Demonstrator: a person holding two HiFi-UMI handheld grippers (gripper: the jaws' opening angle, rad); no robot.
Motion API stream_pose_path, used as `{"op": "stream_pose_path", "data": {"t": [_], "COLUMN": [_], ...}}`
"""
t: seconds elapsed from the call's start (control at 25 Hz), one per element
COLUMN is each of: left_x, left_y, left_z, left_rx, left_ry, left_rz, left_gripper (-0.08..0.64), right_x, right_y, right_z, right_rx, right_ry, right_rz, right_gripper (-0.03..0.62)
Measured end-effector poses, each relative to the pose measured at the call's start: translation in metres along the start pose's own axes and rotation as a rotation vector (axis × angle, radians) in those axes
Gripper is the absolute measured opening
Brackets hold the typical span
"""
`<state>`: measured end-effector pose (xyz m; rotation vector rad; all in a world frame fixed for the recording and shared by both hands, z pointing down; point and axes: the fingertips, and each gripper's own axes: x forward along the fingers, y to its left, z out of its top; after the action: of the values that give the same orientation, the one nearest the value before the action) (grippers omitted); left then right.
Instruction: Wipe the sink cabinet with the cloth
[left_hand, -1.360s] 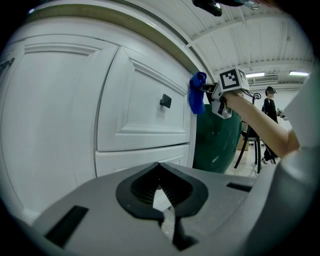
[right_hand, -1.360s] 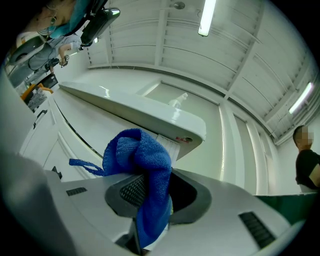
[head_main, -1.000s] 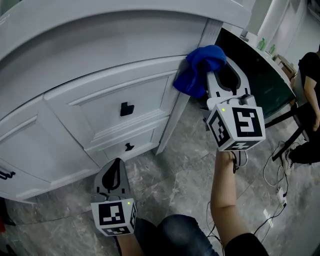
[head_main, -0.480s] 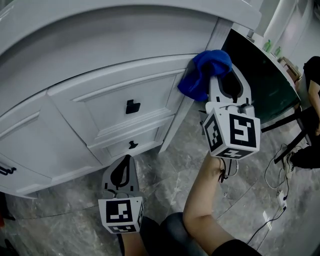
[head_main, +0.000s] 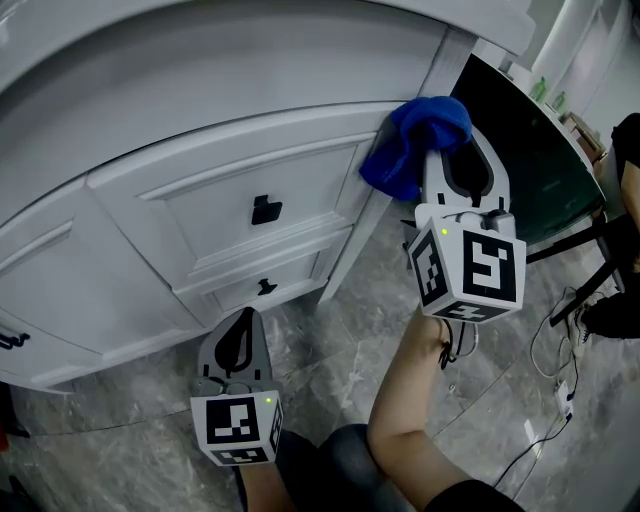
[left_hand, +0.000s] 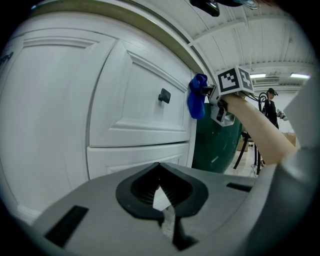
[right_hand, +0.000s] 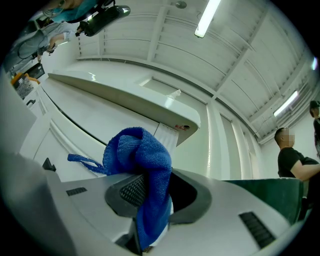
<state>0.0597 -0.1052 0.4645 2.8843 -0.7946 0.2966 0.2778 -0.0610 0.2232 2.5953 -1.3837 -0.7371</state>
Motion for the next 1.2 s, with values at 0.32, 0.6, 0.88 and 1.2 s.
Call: {"op": "stream_pose_path", "data": {"t": [0.32, 0.6, 0.88, 1.2], "left_x": [-0.007, -0.013, -0.018, -0.020], "left_y": [0.004, 0.004, 0.007, 0.008], "left_z": [0.003, 0.008, 0.010, 0.012], "left_rx": [-0.011, -0.015, -0.020, -0.025], "left_ry": [-0.013, -0.027, -0.036, -0.041], "left_rz": [0.008, 0.000, 0.006, 0.003], "left_gripper": [0.000, 0.000, 0.000, 0.000], "right_x": [-0.004, -0.006, -0.011, -0.015], "right_y": [0.006, 0.006, 0.011, 0.014], "right_z": [-0.009, -0.013, -0.026, -0.037], "right_rx": [-0.060, -0.050, -0.059, -0.049], "right_ry": [0.008, -0.011, 0.000, 0.016], "right_rz": [-0.015, -0.034, -0.021, 0.000], "right_gripper": [0.114, 0.114, 0.114, 0.114]}}
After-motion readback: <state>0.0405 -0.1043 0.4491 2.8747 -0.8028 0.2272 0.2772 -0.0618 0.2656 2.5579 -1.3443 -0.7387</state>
